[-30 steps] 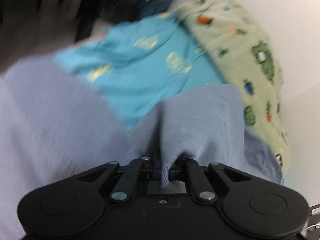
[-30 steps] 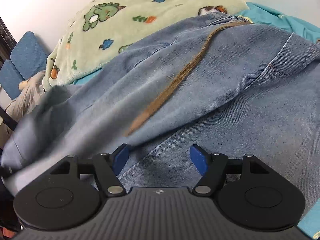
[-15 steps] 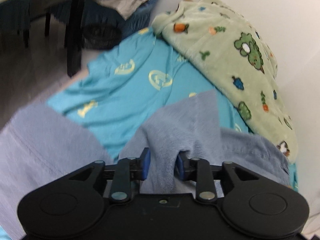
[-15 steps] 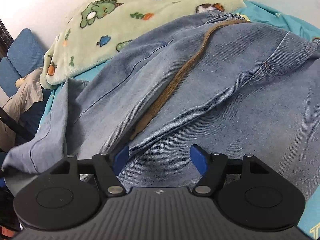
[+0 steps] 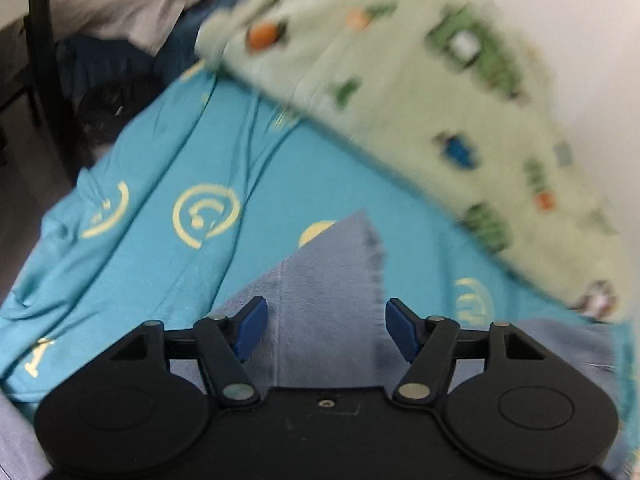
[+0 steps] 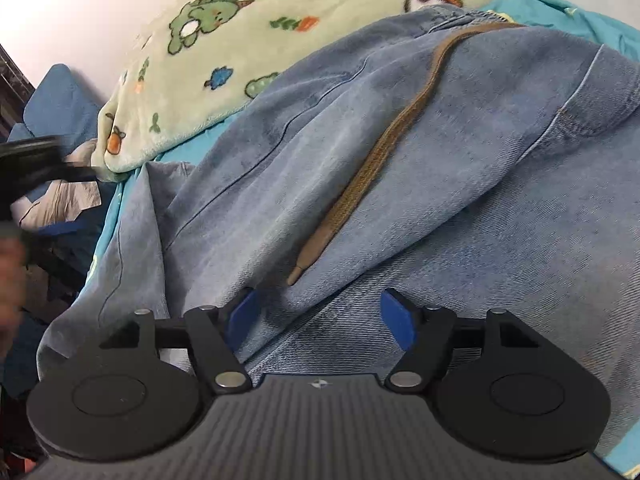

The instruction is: Fold clothes

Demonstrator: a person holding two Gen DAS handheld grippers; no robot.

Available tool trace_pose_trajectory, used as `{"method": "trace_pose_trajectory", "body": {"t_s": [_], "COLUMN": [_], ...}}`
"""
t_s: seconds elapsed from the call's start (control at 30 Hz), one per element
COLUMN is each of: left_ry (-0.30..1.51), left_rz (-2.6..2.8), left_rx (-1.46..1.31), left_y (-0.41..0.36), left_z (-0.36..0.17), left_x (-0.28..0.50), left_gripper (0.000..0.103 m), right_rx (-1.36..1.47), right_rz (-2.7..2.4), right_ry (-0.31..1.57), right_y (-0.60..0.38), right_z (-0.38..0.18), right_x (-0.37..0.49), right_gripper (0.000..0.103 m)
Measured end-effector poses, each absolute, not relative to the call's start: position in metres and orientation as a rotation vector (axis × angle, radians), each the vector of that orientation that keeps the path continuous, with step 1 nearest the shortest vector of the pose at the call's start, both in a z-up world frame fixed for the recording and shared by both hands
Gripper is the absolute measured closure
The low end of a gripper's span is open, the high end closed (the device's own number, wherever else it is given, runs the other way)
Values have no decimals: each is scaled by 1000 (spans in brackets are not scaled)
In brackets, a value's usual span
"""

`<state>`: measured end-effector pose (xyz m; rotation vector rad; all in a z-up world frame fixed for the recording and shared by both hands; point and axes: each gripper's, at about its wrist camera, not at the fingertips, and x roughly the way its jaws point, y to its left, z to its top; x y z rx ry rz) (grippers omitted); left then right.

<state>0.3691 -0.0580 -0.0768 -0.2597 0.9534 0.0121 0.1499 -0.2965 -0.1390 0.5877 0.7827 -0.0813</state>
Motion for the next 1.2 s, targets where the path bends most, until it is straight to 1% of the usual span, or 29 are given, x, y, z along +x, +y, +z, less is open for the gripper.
{"method": "trace_pose_trajectory", "body": {"t_s": [0.1,0.17,0.2,0.23,0.27,0.33,0.47,0.63,0.73,0.83,0.97,1.1,1.2], "left_ry": [950,947,948,949,946,921,825,665,616,617,641,655,676], "left_rz": [70,84,85,87,83,57,-17,-170,-258,-343,-392,-392,-387], "left_rx": [-156,-87,-55,-24,-4,-15,-11,16,17,16,39,31,14], "left_y": [-70,-75,-76,-77,-78,-74,-81,-99,-104,-111,-121,-125,-122], "left_z": [-94,-101,-104,-106,-107,-100,-62,-9,5,1,-28,-54,-62], "left_x": [393,399,400,401,400,389,344,250,192,142,103,96,99], "left_gripper": [41,46,64,90,99,99,100,100,100,100,99,99,98], "right_rx": [584,579,572,564,560,562,563,561,579,600,604,639,676], "right_rz": [-75,-72,-70,-67,-65,-64,-66,-63,-94,-133,-226,-267,-247], "right_ry": [785,782,779,777,773,770,761,727,687,639,548,522,514], "right_y": [-296,-295,-294,-293,-293,-294,-295,-298,-309,-322,-342,-353,-358], "right_z": [-141,-142,-143,-143,-142,-143,-141,-129,-120,-112,-105,-105,-102], "right_x": [153,156,157,157,158,159,158,152,146,140,127,113,104], "right_gripper": [31,30,30,30,30,30,31,31,31,31,31,31,31]}}
